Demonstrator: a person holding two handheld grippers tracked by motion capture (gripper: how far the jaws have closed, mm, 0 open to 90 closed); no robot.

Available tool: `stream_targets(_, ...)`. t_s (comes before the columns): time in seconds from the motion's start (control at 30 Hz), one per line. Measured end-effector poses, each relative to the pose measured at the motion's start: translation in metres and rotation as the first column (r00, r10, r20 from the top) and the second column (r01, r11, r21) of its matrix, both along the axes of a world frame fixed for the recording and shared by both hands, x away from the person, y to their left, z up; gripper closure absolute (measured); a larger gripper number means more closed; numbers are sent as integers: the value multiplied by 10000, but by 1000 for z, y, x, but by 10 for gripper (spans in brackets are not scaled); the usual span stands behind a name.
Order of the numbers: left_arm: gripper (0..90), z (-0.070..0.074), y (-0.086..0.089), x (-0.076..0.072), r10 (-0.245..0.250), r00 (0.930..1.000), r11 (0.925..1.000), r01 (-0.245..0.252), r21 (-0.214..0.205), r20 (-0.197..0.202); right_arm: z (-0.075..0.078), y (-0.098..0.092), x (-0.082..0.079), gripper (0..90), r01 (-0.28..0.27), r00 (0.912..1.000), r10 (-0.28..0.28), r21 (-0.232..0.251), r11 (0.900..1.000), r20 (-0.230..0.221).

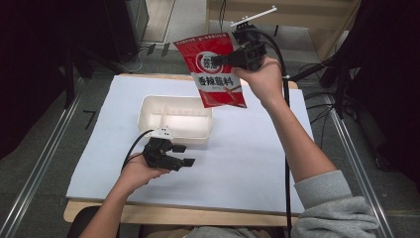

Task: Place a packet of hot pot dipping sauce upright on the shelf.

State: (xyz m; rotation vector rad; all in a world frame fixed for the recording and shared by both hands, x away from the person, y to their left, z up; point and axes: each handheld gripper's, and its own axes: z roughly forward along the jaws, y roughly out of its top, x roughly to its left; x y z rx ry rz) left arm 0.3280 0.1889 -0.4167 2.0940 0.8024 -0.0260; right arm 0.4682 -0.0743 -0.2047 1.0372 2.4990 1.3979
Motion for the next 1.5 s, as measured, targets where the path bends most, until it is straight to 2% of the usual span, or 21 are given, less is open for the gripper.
stream_targets(0.27, 334, 0, 1, -1, 27, 10000, 10000, -28, -39, -19, -1, 22, 8, 900, -123, 9999, 122, -137, 9998, -77)
stream_targets(0.4, 334, 1, 2, -1, 51, 10000, 10000, -50, 86, -24, -2, 33, 10, 900, -167, 9998, 165, -249, 9995, -79)
stream_targets(0.5, 335, 1, 3, -1, 121, 9999, 9999, -121, -9, -66, -3, 42, 12, 900, -283, 9996, 283, -205, 9994, -6)
stream_targets(0.53, 336, 1, 3, -1, 118, 9999, 9998, -119, -154, -77, -5, 47, 15, 900, -309, 9995, 309, -148, 9994, -56)
stream_targets(0.63, 336, 1, 4, -1, 143, 9999, 9998, -144, -147, -89, -6, 51, 17, 900, -343, 9993, 341, -134, 9993, -149)
stream_targets(0.83, 336, 1, 5, -1, 186, 9998, 9997, -188, -175, -101, -13, 70, 22, 900, -311, 9994, 306, -351, 9989, -148)
stream_targets(1.17, 336, 2, 6, -2, 221, 9997, 9995, -222, -220, -58, -31, 96, 31, 892, -411, 9988, 402, -358, 9985, -269)
stream_targets(1.3, 337, 2, 7, -1, 248, 9997, 9993, -250, -260, -68, -40, 106, 32, 898, -459, 9988, 444, -697, 9965, -225)
stream_targets(1.5, 339, 2, 7, -1, 259, 9997, 9993, -260, -271, -39, -52, 114, 35, 898, -500, 9983, 476, -725, 9961, -342)
